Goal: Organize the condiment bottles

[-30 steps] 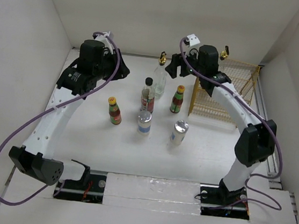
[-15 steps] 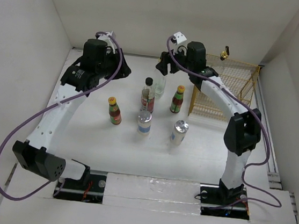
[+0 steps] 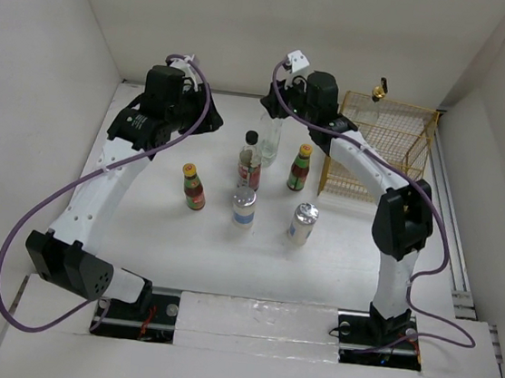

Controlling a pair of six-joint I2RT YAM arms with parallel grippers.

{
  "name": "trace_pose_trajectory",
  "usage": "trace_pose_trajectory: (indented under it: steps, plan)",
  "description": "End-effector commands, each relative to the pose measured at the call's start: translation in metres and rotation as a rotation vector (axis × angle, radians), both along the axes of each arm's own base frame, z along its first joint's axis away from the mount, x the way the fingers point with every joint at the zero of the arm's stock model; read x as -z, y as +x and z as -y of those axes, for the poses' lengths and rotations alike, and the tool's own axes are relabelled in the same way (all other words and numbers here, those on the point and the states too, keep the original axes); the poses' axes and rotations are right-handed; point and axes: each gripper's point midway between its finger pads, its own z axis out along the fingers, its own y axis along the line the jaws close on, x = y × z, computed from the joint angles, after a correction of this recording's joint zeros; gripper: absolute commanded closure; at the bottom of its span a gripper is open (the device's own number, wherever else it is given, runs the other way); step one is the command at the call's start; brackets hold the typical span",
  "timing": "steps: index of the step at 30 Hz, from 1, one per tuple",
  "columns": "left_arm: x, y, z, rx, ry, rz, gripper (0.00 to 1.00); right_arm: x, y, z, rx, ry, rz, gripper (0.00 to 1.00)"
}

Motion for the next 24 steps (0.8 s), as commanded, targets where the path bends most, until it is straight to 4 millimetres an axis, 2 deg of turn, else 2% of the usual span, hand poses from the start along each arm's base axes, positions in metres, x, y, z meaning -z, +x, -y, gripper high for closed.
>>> trace_pose_trajectory:
  steps: [1, 2, 3, 4, 7, 12, 13, 16, 17, 18, 20, 21, 24]
  plan:
    - [-0.014, 0.003, 0.003, 0.02, -0.009, 0.053, 0.58, -0.025, 0.008, -0.004, 0.023, 0.043, 0.079, 0.5]
    - [-0.014, 0.003, 0.003, 0.02, -0.009, 0.053, 0.58, -0.025, 0.008, -0.004, 0.023, 0.043, 0.079, 0.45]
    - [-0.014, 0.003, 0.003, 0.02, -0.009, 0.053, 0.58, -0.011, 0.007, -0.003, 0.023, 0.029, 0.055, 0.41]
    - [-0.014, 0.003, 0.003, 0.02, -0.009, 0.053, 0.58, -0.006, 0.007, -0.001, 0.034, 0.023, 0.046, 0.38]
    - [-0.01, 0.003, 0.003, 0.02, -0.006, 0.045, 0.58, 0.006, 0.007, 0.001, 0.045, 0.01, 0.027, 0.37]
    - [-0.01, 0.003, 0.003, 0.02, -0.006, 0.045, 0.58, 0.004, 0.009, 0.002, 0.055, 0.013, 0.036, 0.37]
    - [-0.01, 0.003, 0.003, 0.02, -0.006, 0.045, 0.58, 0.004, 0.009, 0.002, 0.055, 0.013, 0.036, 0.39]
    - [-0.01, 0.003, 0.003, 0.02, -0.006, 0.045, 0.58, 0.013, 0.009, 0.004, 0.066, 0.001, 0.019, 0.61]
    - [-0.012, 0.004, 0.003, 0.02, -0.009, 0.053, 0.58, 0.008, 0.007, 0.005, 0.066, 0.006, 0.027, 0.67]
    - [-0.012, 0.004, 0.003, 0.02, -0.009, 0.053, 0.58, 0.0, 0.008, 0.004, 0.068, 0.023, 0.032, 0.79]
    - [-0.012, 0.004, 0.003, 0.02, -0.009, 0.053, 0.58, -0.02, 0.011, 0.007, 0.095, 0.052, 0.056, 0.88]
    - [-0.017, 0.005, 0.003, 0.02, -0.013, 0.065, 0.58, -0.058, 0.006, 0.008, 0.097, 0.107, 0.102, 0.91]
    - [-0.023, 0.008, 0.004, 0.024, -0.009, 0.082, 0.59, -0.126, 0.0, 0.015, 0.114, 0.196, 0.206, 0.92]
